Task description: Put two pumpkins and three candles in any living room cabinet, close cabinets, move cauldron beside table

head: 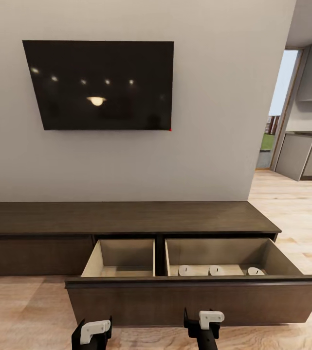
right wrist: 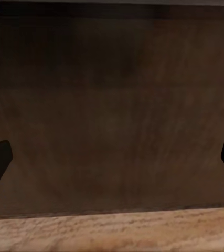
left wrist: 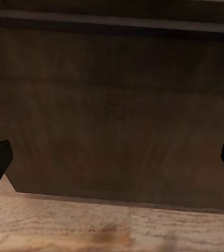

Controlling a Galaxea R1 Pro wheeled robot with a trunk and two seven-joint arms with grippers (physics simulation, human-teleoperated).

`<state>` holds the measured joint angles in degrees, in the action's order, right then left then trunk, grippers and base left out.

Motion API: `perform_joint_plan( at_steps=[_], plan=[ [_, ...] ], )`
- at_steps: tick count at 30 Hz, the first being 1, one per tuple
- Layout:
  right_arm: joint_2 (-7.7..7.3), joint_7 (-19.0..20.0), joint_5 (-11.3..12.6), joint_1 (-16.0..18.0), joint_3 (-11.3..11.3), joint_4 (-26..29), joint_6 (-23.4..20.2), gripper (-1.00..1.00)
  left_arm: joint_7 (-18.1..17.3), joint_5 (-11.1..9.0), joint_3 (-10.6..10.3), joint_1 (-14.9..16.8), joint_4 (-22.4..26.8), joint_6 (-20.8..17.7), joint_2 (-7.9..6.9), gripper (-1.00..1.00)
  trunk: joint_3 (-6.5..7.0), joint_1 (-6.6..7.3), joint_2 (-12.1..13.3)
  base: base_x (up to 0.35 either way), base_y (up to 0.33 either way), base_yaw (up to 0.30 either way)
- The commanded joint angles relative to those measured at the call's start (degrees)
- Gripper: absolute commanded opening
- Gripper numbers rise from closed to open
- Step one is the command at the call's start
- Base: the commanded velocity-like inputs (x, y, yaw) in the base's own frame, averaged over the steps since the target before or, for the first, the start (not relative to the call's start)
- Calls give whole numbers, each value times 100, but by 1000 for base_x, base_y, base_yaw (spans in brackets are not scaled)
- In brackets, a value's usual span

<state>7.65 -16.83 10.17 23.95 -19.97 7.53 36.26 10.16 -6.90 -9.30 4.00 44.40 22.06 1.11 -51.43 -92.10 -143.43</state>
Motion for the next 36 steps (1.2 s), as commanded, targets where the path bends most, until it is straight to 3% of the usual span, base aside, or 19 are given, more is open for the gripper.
perform_joint_plan(
  at_steps=[1,10,19,23,26,31,36],
  plan=[
    [-2,-22,52,4,-51,-5,17,100,30,-58,-30,4,-2,25,-4,100,-6,1,-2,0,0,0],
    [0,-22,55,4,-51,-6,16,100,30,-57,-52,4,-3,33,-5,100,-6,1,-2,17,9,0],
    [0,-11,55,4,-51,-6,20,100,18,-43,-308,6,-26,34,-5,100,-6,1,-2,39,27,0],
    [0,-7,55,4,-51,-6,16,100,-11,184,-421,18,-109,34,-5,100,-6,1,-2,4,2,0],
    [-6,-5,55,4,-51,-6,17,100,-25,388,-489,43,-475,45,1,100,-6,1,-2,1,1,0],
    [-8,3,55,4,-51,-6,14,100,-38,472,-530,62,-784,55,10,100,-6,1,-2,0,0,0],
    [-9,4,54,4,-51,-6,13,100,-40,489,-543,87,-783,60,18,100,-6,1,-2,0,0,0]
  ],
)
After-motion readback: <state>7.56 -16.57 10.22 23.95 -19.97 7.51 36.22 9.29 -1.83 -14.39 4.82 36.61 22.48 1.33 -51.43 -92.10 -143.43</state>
